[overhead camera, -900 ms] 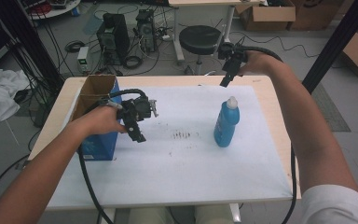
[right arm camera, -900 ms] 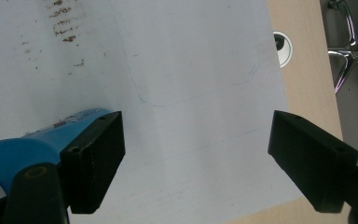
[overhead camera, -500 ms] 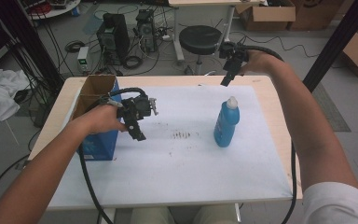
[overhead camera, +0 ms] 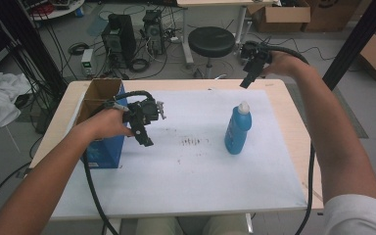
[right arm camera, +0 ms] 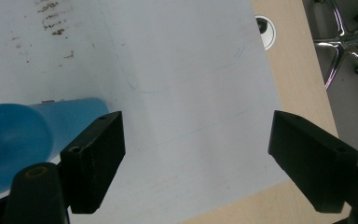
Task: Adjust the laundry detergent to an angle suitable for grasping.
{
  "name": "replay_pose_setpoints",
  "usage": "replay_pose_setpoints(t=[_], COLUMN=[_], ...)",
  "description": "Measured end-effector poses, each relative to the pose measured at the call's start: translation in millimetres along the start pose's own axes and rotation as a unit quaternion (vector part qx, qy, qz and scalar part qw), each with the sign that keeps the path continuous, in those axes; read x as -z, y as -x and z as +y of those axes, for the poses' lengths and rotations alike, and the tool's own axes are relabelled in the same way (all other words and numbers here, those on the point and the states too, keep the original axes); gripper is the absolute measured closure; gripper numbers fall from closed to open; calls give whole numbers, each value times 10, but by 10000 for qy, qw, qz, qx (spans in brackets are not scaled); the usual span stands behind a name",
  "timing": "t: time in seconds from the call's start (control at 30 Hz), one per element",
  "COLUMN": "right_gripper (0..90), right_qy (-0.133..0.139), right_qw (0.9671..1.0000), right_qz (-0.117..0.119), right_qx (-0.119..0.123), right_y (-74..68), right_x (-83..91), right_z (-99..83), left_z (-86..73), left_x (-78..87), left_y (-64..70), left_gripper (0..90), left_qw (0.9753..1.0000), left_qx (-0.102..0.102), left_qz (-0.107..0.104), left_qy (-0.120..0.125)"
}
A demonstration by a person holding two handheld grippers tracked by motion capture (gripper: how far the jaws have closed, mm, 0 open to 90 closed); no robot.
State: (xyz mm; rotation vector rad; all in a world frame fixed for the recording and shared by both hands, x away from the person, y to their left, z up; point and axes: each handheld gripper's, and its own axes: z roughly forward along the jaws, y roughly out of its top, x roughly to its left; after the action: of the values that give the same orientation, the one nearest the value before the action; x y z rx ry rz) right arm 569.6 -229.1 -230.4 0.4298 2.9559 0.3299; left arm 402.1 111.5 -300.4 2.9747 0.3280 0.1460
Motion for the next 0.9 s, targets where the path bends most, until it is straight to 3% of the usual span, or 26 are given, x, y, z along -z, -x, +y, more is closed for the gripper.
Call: replay_pose_setpoints(t=[0.5, 0.9], right_gripper=[188, 186], right_qy=[-24, 142], right_qw=[9991, 9967], right_qz=[39, 134], right_qx=[-427, -791], right_y=[29, -99], right_x=[-85, -195], right_z=[-441, -842], left_z=[34, 67], left_x=[-3, -20], left_y=[27, 20], left_gripper=[212, 213], left_qw=[10000, 10000], left_qx=[-20, -58], left_qz=[49, 41], left_qy=[13, -42])
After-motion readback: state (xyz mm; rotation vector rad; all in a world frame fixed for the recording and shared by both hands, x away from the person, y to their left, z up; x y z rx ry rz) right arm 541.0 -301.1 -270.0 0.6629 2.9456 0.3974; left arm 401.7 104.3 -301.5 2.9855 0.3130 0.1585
